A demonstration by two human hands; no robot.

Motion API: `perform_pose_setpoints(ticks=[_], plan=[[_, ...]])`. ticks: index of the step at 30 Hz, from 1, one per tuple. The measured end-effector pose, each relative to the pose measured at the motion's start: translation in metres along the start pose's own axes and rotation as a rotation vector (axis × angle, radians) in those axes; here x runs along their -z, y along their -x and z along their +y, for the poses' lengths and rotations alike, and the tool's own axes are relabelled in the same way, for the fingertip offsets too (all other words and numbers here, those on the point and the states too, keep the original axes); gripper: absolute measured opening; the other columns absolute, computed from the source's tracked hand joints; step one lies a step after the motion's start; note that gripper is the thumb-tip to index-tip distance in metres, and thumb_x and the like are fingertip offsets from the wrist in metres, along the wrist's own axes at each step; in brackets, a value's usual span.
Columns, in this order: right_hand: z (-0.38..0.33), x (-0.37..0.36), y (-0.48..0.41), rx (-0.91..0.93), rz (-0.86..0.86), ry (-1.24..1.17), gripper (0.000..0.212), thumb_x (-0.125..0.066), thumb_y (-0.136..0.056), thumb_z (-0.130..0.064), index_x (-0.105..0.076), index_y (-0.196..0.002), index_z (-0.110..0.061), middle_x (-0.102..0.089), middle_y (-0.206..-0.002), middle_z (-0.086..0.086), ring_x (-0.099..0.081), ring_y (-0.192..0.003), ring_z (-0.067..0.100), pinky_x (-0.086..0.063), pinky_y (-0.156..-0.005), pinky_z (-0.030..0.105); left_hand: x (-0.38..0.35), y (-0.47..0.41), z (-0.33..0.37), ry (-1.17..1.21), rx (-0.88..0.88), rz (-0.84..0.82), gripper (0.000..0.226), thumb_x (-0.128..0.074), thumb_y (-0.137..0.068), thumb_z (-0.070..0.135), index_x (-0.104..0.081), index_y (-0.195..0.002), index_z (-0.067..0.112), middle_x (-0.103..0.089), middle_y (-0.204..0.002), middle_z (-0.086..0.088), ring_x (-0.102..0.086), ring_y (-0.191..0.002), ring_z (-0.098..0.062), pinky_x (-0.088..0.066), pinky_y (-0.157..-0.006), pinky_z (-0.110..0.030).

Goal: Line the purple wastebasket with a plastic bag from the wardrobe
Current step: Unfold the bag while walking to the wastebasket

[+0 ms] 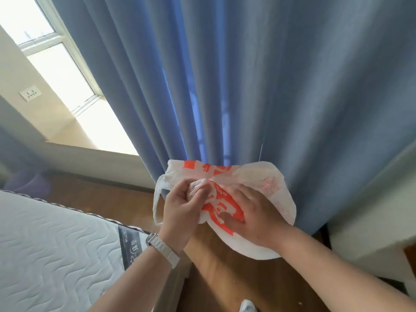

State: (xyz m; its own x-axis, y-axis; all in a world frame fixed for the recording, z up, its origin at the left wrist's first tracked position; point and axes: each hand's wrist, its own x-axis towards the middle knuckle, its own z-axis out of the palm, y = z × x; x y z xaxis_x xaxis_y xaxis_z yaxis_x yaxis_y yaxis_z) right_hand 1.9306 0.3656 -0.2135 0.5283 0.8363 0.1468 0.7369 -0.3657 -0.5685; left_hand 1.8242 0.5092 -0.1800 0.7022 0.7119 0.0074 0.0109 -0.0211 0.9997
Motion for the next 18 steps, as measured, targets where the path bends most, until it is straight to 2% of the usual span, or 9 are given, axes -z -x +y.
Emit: perform_pose_setpoints(ticks=[5,9,12,14,16,18], plan=[[0.020,0.007,-0.042,0.061,-0.064,-0.027,0.053,-0.054,-0.093,-0.060,-0.031,-0.138,-0.046,-0.048,-0.138,-0.022,-0.048,-0.122,0.005,-0.030,-0.100,0.013,-0.007,-0.029,-0.001,-0.015,-0.027,0.073,0.008,-0.071,-0.087,0.013,-0.069,-0.091,0.006,-0.073,-0.074,0.001,-0.071,-0.070,-0.011,-0.055,-0.061,-0.021],[0.021,0.002,-0.082,0.139,-0.110,-0.036,0.054,-0.052,-0.093,-0.060,-0.029,-0.139,-0.046,-0.048,-0.139,-0.020,-0.048,-0.123,0.006,-0.031,-0.102,0.017,0.003,-0.057,0.000,0.003,-0.043,0.146,0.012,-0.070,-0.086,0.013,-0.067,-0.092,0.003,-0.073,-0.073,0.002,-0.071,-0.069,-0.012,-0.056,-0.060,-0.021],[0.021,-0.007,-0.116,0.186,-0.152,-0.020,0.056,-0.050,-0.093,-0.061,-0.031,-0.141,-0.042,-0.047,-0.140,-0.018,-0.048,-0.124,0.008,-0.034,-0.104,0.022,0.016,-0.077,-0.005,0.011,-0.041,0.198,0.021,-0.072,-0.082,0.020,-0.067,-0.092,0.003,-0.073,-0.075,0.000,-0.072,-0.070,-0.015,-0.057,-0.062,-0.025],[0.018,-0.016,-0.138,0.218,-0.182,-0.018,0.056,-0.049,-0.093,-0.062,-0.029,-0.141,-0.042,-0.046,-0.141,-0.018,-0.047,-0.124,0.008,-0.034,-0.104,0.023,0.029,-0.093,-0.010,0.003,-0.031,0.253,0.028,-0.080,-0.079,0.029,-0.069,-0.091,0.006,-0.074,-0.078,-0.003,-0.072,-0.074,-0.021,-0.059,-0.066,-0.033],[0.015,-0.025,-0.164,0.255,-0.204,-0.016,0.056,-0.050,-0.093,-0.062,-0.030,-0.141,-0.042,-0.047,-0.140,-0.017,-0.048,-0.124,0.010,-0.036,-0.104,0.025,0.044,-0.111,-0.015,-0.002,-0.025,0.298,0.029,-0.079,-0.077,0.034,-0.071,-0.091,0.011,-0.074,-0.081,-0.006,-0.073,-0.077,-0.026,-0.061,-0.069,-0.039],[0.011,-0.036,-0.194,0.285,-0.225,-0.011,0.055,-0.049,-0.092,-0.063,-0.030,-0.140,-0.043,-0.048,-0.139,-0.018,-0.050,-0.122,0.009,-0.035,-0.103,0.021,0.060,-0.132,-0.019,0.013,-0.022,0.337,0.032,-0.076,-0.076,0.038,-0.071,-0.092,0.011,-0.074,-0.083,-0.008,-0.074,-0.079,-0.028,-0.061,-0.070,-0.040]])
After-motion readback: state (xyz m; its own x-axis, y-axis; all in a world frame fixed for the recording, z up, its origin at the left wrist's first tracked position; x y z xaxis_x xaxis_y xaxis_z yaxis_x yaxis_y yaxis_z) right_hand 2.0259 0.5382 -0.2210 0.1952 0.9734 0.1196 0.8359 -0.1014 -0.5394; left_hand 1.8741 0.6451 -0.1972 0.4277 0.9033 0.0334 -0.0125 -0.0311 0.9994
